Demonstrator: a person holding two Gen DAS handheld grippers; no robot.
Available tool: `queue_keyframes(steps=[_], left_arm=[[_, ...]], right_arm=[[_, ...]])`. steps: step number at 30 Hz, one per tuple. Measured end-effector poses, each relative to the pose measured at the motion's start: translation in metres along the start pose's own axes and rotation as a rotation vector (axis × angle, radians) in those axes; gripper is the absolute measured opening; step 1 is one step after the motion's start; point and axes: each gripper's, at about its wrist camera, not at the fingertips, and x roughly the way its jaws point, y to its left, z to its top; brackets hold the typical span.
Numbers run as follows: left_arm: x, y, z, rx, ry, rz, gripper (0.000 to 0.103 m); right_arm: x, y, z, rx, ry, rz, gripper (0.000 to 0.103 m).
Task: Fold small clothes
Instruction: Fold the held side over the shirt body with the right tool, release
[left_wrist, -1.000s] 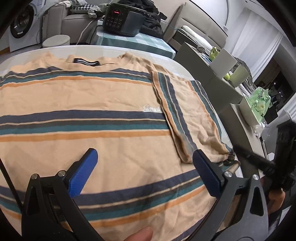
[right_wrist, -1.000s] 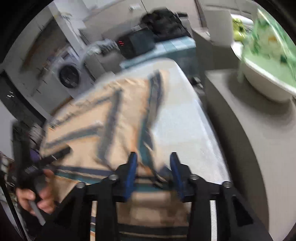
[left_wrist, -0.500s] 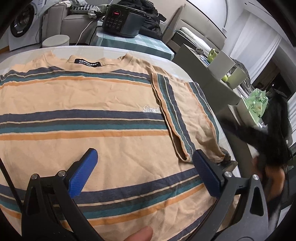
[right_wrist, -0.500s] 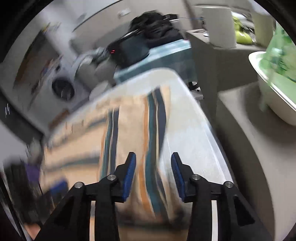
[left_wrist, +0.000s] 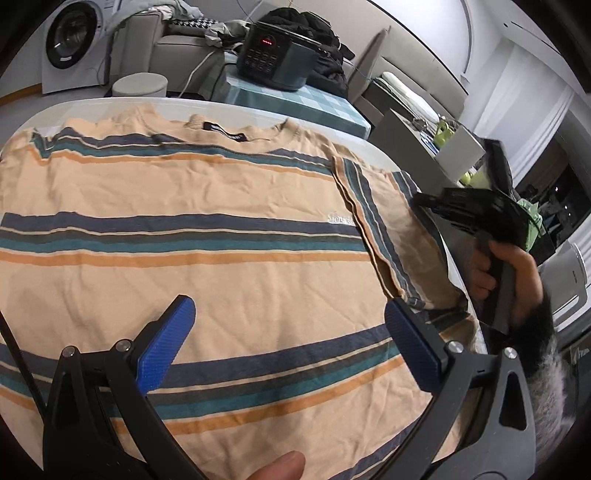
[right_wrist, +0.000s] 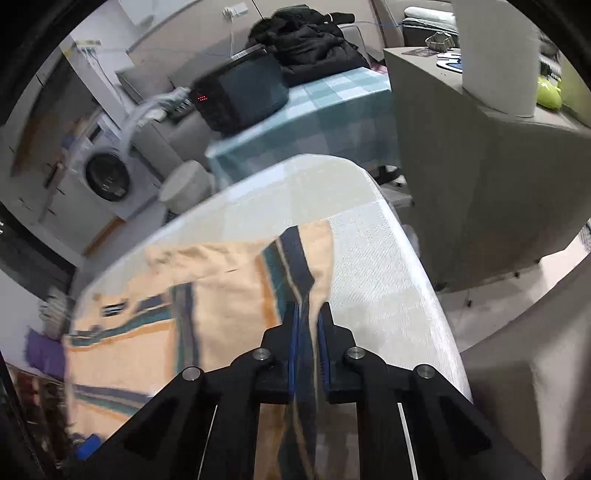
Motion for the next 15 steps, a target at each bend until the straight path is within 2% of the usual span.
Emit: queue_keyframes(steps=[2, 4, 7, 9, 10, 12, 13, 15], left_arm=[[-0.007, 0.004, -0.003, -0.003, -0.010, 0.003, 0.101], [-0.015, 0.006, -0.005, -0.008, -0.020, 0.007, 0.102], [-0.023, 0.006, -0.011, -0.004, -0.027, 0.005, 0.101], [-0.024, 0.003, -0.013, -0.001, -0.026, 0.012, 0.101], [-0.025, 0.002, -0.014, -0.003, -0.024, 0.012, 0.102], [-0.031, 0.003, -0.018, -0.009, -0.026, 0.026, 0.101], [-0.036, 0.004, -0.021, -0.009, -0.032, 0.035, 0.101], [-0.047, 0.008, -0.026, -0.016, -0.048, 0.058, 0.102]], right_arm=[[-0.025, 0.000, -0.014, -0.026, -0.017, 0.004, 0.020], [-0.049, 0.001, -0.039, -0.053, -0.021, 0.022, 0.035], [-0.072, 0.002, -0.084, -0.092, -0.012, 0.026, 0.040], [-0.072, 0.006, -0.104, -0.111, 0.010, 0.020, 0.040], [-0.068, 0.008, -0.113, -0.145, 0.023, 0.013, 0.035], [-0.053, 0.015, -0.125, -0.218, 0.066, -0.080, 0.026], [-0.052, 0.018, -0.128, -0.254, 0.054, -0.135, 0.026], [-0.058, 0.024, -0.130, -0.262, 0.026, -0.174, 0.026]])
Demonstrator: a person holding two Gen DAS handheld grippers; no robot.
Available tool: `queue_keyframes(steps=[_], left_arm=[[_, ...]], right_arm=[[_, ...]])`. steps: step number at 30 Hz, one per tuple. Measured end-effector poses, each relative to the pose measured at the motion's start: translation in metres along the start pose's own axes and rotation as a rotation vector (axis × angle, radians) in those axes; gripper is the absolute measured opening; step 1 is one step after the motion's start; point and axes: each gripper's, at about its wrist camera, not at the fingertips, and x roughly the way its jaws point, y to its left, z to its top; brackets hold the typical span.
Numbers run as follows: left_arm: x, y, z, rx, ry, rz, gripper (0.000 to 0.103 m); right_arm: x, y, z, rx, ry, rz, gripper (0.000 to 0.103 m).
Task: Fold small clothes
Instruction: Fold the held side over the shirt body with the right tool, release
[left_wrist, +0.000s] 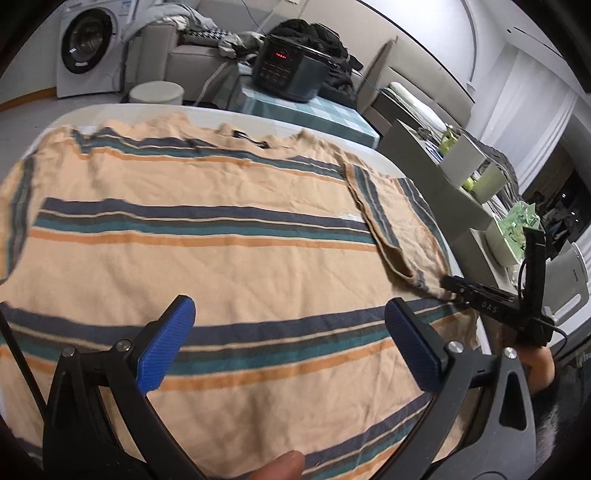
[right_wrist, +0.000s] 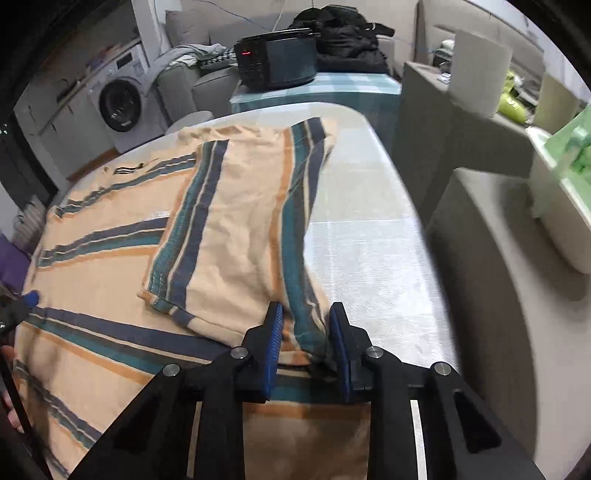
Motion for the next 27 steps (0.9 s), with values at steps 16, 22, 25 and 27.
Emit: queue_keyframes(steps=[16, 22, 25, 27], left_arm=[[0.063, -0.043, 0.028, -0.003, 0.071, -0.043, 0.102], [0.090, -0.063, 0.036, 0.004, 0.103, -0.073, 0.102], [0.110, -0.079, 0.047, 0.033, 0.106, -0.082, 0.102], [0.127, -0.091, 0.060, 0.055, 0.101, -0.078, 0.101]], right_arm=[[0.015, 0.082, -0.004, -0.146, -0.055, 0.264, 0.007], [0.025, 0.075, 0.001, -0.151, -0.014, 0.335, 0.010], [0.020, 0.071, -0.002, -0.131, -0.006, 0.367, 0.020], [0.010, 0.064, -0.005, -0.102, -0.028, 0.381, 0.028]])
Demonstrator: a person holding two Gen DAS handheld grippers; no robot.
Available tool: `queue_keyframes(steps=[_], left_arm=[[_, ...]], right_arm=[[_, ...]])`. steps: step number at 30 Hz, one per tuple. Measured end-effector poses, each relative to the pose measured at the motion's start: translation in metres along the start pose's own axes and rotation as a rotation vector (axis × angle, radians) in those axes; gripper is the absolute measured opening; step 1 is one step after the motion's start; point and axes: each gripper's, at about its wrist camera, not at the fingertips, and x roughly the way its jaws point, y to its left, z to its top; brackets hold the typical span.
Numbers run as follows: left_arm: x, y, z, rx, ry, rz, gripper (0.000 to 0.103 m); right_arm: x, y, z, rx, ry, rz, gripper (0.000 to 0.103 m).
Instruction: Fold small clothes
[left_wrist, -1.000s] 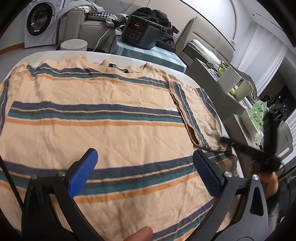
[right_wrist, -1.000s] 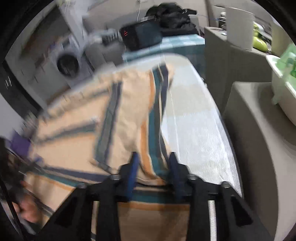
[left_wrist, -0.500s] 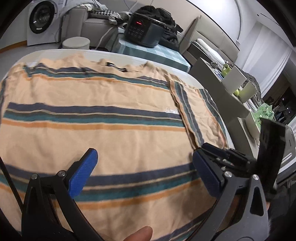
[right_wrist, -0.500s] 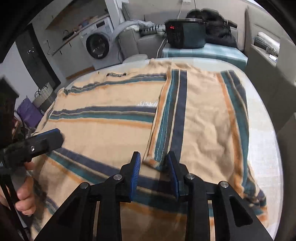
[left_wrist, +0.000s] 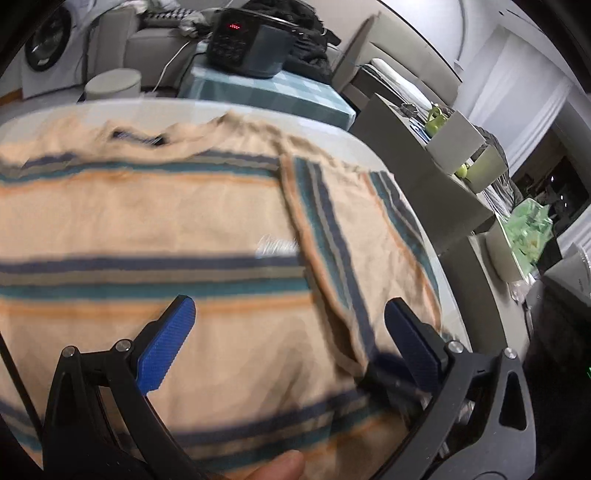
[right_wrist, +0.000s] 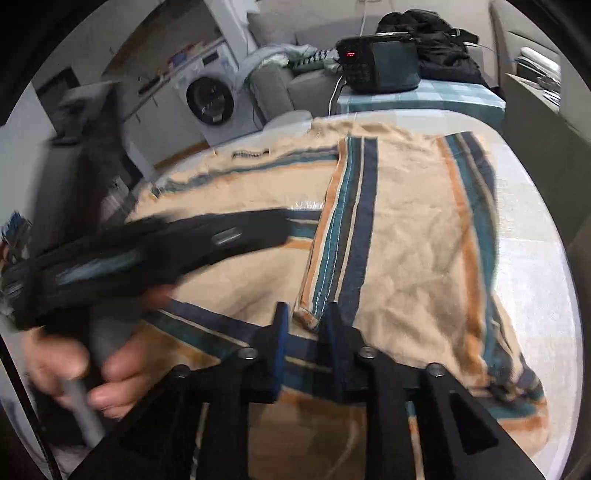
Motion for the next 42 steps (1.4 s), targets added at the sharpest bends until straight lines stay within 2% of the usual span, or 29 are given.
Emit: queue_keyframes(steps=[1, 3, 7, 10, 12, 14, 16, 17, 19, 21, 22, 25, 27, 28, 29, 30, 31, 32, 34, 35, 36, 42], left_arm=[[0.009, -0.004, 0.007, 0.008, 0.008, -0.001, 0.100], [0.029, -0.010, 0.023, 0.017, 0.027, -0.006, 0.078], [0.061, -0.022, 0.053, 0.047, 0.021, 0.004, 0.076], [0.076, -0.034, 0.067, 0.110, -0.001, 0.077, 0.065], [0.084, -0.039, 0.073, 0.161, -0.017, 0.155, 0.055], [0.088, -0.041, 0.076, 0.191, -0.019, 0.221, 0.053], [0.086, -0.034, 0.079, 0.181, -0.020, 0.268, 0.053], [0.083, -0.030, 0.078, 0.172, -0.019, 0.266, 0.053], [0.070, -0.015, 0.074, 0.119, -0.005, 0.224, 0.053], [0.051, 0.000, 0.067, 0.052, -0.003, 0.121, 0.053], [0.042, 0.005, 0.064, 0.033, -0.005, 0.095, 0.054], [0.004, 0.018, 0.049, 0.024, -0.026, 0.064, 0.054], [-0.028, 0.030, 0.036, 0.024, -0.041, 0.073, 0.058], [-0.041, 0.036, 0.030, 0.014, -0.051, 0.082, 0.063], [-0.057, 0.044, 0.024, 0.004, -0.065, 0.092, 0.074], [-0.077, 0.054, 0.015, -0.009, -0.089, 0.102, 0.083], [-0.091, 0.062, 0.008, -0.019, -0.104, 0.110, 0.086], [-0.106, 0.070, 0.000, -0.028, -0.115, 0.121, 0.087], [-0.138, 0.094, -0.013, -0.065, -0.140, 0.152, 0.097], [-0.151, 0.106, -0.020, -0.089, -0.153, 0.166, 0.102], [-0.168, 0.125, -0.030, -0.132, -0.177, 0.177, 0.102], [-0.245, 0.238, -0.084, -0.415, -0.280, 0.211, 0.102]], right_arm=[[-0.008, -0.001, -0.003, 0.002, -0.016, -0.010, 0.029], [-0.019, -0.006, -0.008, 0.013, -0.029, -0.013, 0.030], [-0.024, -0.017, -0.014, 0.024, -0.024, -0.052, 0.031], [-0.020, -0.024, -0.016, 0.042, -0.005, -0.067, 0.031], [-0.020, -0.027, -0.017, 0.036, -0.006, -0.075, 0.031], [-0.025, -0.029, -0.019, 0.037, -0.002, -0.110, 0.031], [-0.032, -0.037, -0.022, 0.062, -0.010, -0.150, 0.031], [-0.036, -0.043, -0.024, 0.079, -0.011, -0.173, 0.031], [-0.047, -0.054, -0.028, 0.124, -0.034, -0.186, 0.031], [-0.053, -0.061, -0.030, 0.148, -0.049, -0.179, 0.031], [-0.050, -0.063, -0.030, 0.149, -0.030, -0.186, 0.031], [-0.052, -0.061, -0.029, 0.172, -0.034, -0.197, 0.031], [-0.062, -0.047, -0.025, 0.162, -0.091, -0.163, 0.032], [-0.066, -0.039, -0.026, 0.153, -0.111, -0.157, 0.040], [-0.069, -0.028, -0.025, 0.144, -0.135, -0.155, 0.046], [-0.073, -0.018, -0.022, 0.140, -0.163, -0.150, 0.056], [-0.073, -0.009, -0.019, 0.137, -0.176, -0.142, 0.065], [-0.074, 0.000, -0.016, 0.131, -0.187, -0.125, 0.069], [-0.076, 0.023, -0.011, 0.116, -0.198, -0.092, 0.086], [-0.076, 0.034, -0.008, 0.108, -0.206, -0.083, 0.089], [-0.078, 0.045, -0.006, 0.099, -0.216, -0.075, 0.092], [-0.080, 0.109, 0.012, 0.067, -0.257, -0.008, 0.094]])
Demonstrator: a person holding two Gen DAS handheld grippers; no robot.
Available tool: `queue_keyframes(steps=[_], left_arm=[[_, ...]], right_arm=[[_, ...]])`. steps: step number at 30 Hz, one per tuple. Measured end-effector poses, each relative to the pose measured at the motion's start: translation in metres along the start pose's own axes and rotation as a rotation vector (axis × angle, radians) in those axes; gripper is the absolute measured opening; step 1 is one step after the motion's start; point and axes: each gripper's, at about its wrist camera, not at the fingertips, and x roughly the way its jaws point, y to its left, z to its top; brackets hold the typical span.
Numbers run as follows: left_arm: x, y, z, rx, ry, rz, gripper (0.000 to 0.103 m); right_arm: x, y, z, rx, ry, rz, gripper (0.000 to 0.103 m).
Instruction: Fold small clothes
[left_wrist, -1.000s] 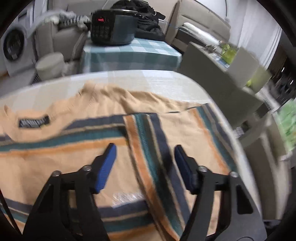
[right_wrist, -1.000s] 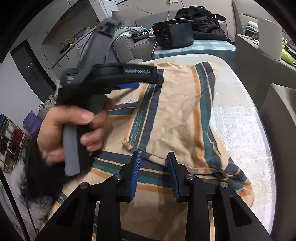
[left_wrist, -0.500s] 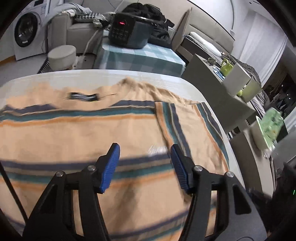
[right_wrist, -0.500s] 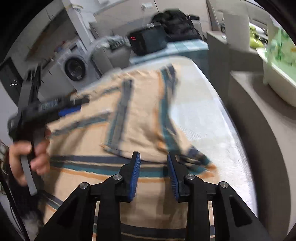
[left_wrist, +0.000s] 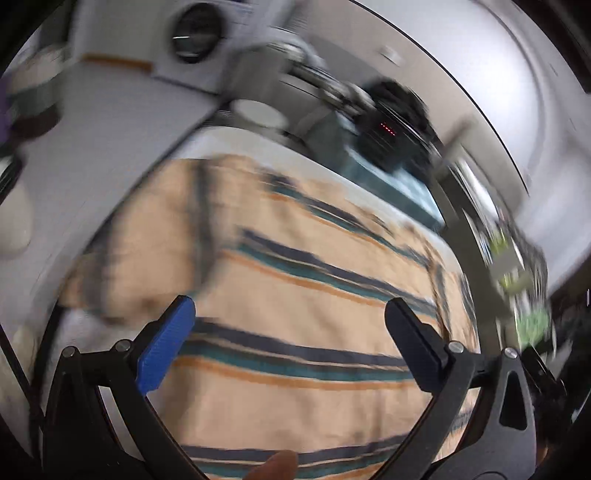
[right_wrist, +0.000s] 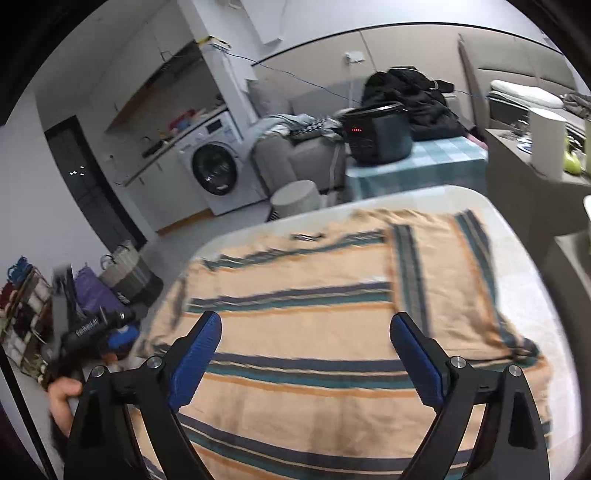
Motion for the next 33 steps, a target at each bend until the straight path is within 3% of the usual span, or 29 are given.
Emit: queue_keyframes(steps=[5, 7, 11, 14, 16, 19, 20, 21, 24, 30, 33], left_arm=[[-0.016, 0.108, 0.007, -0.217, -0.037, 0.060, 0.100], [-0.012, 0.143, 0.009, -0.278, -0.012, 0.066, 0.092], [0.005, 0.191, 0.007, -0.400, 0.062, -0.003, 0.079], [0.023, 0.208, 0.004, -0.452, 0.116, -0.112, 0.076], [0.035, 0.210, 0.001, -0.460, 0.148, -0.144, 0.071], [0.042, 0.212, -0.001, -0.470, 0.133, -0.124, 0.049], [0.042, 0.205, -0.003, -0.459, 0.114, -0.109, 0.032], [0.042, 0.201, 0.000, -0.430, 0.095, -0.079, 0.021], [0.040, 0.190, 0.009, -0.379, 0.049, -0.037, 0.007], [0.014, 0.166, 0.023, -0.312, -0.044, -0.032, 0.003], [-0.008, 0.133, 0.038, -0.226, -0.099, -0.041, 0.003]], right_arm=[[0.018, 0.038, 0.001, -0.016, 0.003, 0.026, 0.095], [0.030, 0.048, -0.002, -0.026, 0.025, 0.036, 0.094], [0.049, 0.056, -0.012, -0.051, 0.059, 0.051, 0.094], [0.063, 0.057, -0.015, -0.058, 0.081, 0.051, 0.094], [0.070, 0.054, -0.016, -0.053, 0.098, 0.051, 0.094], [0.077, 0.052, -0.020, -0.052, 0.114, 0.046, 0.094], [0.078, 0.050, -0.021, -0.052, 0.116, 0.042, 0.094], [0.080, 0.048, -0.023, -0.050, 0.118, 0.038, 0.094], [0.082, 0.041, -0.025, -0.035, 0.124, 0.038, 0.094], [0.084, 0.030, -0.029, -0.009, 0.131, 0.043, 0.094], [0.080, 0.024, -0.029, -0.003, 0.123, 0.049, 0.094]])
